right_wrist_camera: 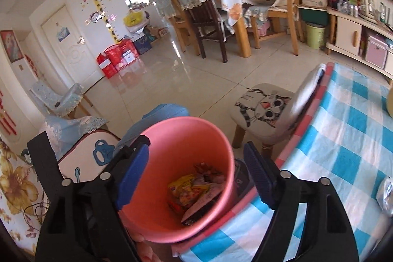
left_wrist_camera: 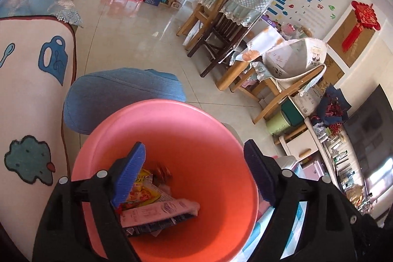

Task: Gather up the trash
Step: 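Bring both empty tools back over the table, then move both tools toward the crumpled bottle and wipes packets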

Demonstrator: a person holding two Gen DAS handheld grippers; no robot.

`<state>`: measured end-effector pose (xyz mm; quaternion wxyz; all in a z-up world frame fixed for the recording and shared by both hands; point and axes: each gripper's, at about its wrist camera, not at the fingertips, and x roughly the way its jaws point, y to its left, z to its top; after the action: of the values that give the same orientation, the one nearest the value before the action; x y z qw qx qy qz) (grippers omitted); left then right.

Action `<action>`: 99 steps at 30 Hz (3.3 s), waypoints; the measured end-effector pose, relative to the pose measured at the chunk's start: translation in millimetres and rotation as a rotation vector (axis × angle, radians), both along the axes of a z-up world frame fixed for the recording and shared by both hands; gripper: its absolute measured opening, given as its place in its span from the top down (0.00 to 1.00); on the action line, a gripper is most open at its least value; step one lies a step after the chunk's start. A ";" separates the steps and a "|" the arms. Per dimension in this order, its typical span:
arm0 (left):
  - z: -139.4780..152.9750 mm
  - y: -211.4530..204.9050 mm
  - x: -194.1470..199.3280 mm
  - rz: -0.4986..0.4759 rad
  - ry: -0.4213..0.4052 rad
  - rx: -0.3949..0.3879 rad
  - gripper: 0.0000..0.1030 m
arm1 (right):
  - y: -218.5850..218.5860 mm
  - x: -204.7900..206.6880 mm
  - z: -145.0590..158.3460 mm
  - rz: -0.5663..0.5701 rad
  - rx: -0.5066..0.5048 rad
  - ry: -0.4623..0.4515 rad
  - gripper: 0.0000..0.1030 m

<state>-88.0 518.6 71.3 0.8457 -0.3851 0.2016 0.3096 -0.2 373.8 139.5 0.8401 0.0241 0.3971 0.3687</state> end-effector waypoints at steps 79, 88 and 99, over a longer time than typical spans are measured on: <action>-2.3 -334.2 85.4 -1.080 0.144 0.489 0.05 | -405.0 -15.7 0.0 -0.547 -0.223 -0.028 0.05; -28.6 -365.8 107.7 -1.144 0.262 0.423 0.05 | -438.5 9.7 -30.8 -0.607 -0.169 0.164 0.05; -42.0 -373.7 144.5 -1.083 0.280 0.231 0.05 | -448.1 49.5 -66.1 -0.645 -0.001 0.322 0.06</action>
<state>56.6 145.0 29.3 0.8857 -0.0872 0.4449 -0.0998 49.3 -74.3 73.4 0.8399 0.2052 0.4966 0.0760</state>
